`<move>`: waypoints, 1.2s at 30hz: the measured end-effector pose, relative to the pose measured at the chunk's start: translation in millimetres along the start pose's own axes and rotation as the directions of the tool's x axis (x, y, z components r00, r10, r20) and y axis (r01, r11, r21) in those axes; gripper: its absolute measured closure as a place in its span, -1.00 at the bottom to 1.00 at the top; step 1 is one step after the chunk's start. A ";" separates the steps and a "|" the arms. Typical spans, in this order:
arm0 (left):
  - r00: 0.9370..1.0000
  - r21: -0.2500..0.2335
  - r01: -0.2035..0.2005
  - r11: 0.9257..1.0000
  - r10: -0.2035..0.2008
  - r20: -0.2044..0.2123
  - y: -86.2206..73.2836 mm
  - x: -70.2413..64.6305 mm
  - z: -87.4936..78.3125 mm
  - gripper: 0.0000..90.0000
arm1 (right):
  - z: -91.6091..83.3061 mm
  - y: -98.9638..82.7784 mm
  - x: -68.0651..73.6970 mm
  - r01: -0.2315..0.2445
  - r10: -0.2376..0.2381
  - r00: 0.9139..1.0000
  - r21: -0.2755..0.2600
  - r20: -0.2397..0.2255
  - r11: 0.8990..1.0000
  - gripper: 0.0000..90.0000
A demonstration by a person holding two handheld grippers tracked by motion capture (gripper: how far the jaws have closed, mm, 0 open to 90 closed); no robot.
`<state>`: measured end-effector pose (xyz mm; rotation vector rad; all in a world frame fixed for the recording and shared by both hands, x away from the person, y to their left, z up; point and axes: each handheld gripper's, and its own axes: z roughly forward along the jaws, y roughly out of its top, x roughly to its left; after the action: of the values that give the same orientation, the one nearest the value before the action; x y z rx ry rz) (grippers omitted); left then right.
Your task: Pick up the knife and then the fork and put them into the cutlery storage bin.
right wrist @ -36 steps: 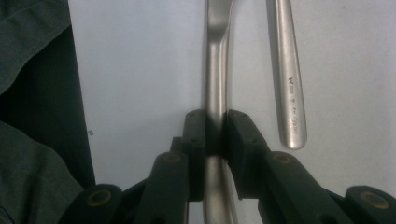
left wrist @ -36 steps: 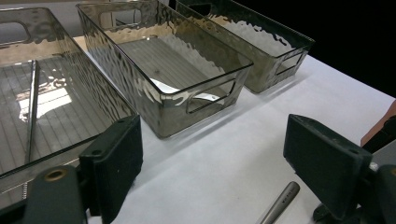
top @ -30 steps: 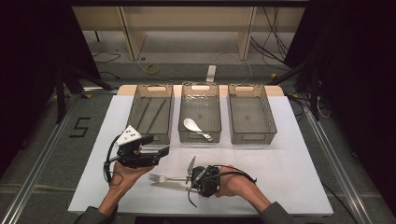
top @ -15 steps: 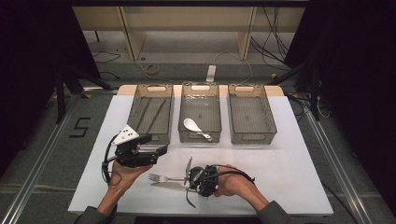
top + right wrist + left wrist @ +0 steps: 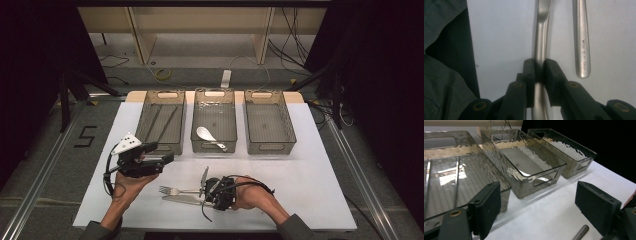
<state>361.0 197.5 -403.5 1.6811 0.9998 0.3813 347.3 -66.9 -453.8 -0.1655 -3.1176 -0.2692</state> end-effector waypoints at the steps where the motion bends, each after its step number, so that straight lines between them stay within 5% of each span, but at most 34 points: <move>1: 1.000 -0.007 0.007 1.000 -0.007 -0.003 0.1 1.8 -1.5 -0.55 | -1.1 -0.6 -0.2 -0.003 0.003 1.000 -0.008 -0.006 1.000 0.78; 9: 0.999 -0.032 0.029 0.999 -0.030 -0.013 -0.4 8.5 -8.4 -0.55 | -15.9 -9.0 -8.7 -0.049 0.046 0.999 -0.098 -0.027 0.994 0.78; 16: 0.999 -0.066 0.040 0.997 -0.041 -0.017 -0.4 9.4 -12.6 -0.55 | -38.2 -30.6 -32.4 -0.140 0.135 0.990 -0.220 -0.040 0.965 0.78; 25: 1.000 -0.057 0.031 0.998 -0.031 0.001 -0.9 9.5 -11.4 -0.57 | -62.1 -62.8 -62.0 -0.279 0.282 0.958 -0.329 -0.039 0.902 0.78; 36: 1.000 -0.033 -0.001 0.999 0.002 0.021 -2.5 3.8 -7.1 -0.63 | -99.3 -103.0 -103.7 -0.417 0.455 0.890 -0.457 -0.031 0.786 0.78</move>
<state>357.4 205.0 -404.1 1.6531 0.9724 0.3786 439.5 -195.7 -375.3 -0.9095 -2.9039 -0.9882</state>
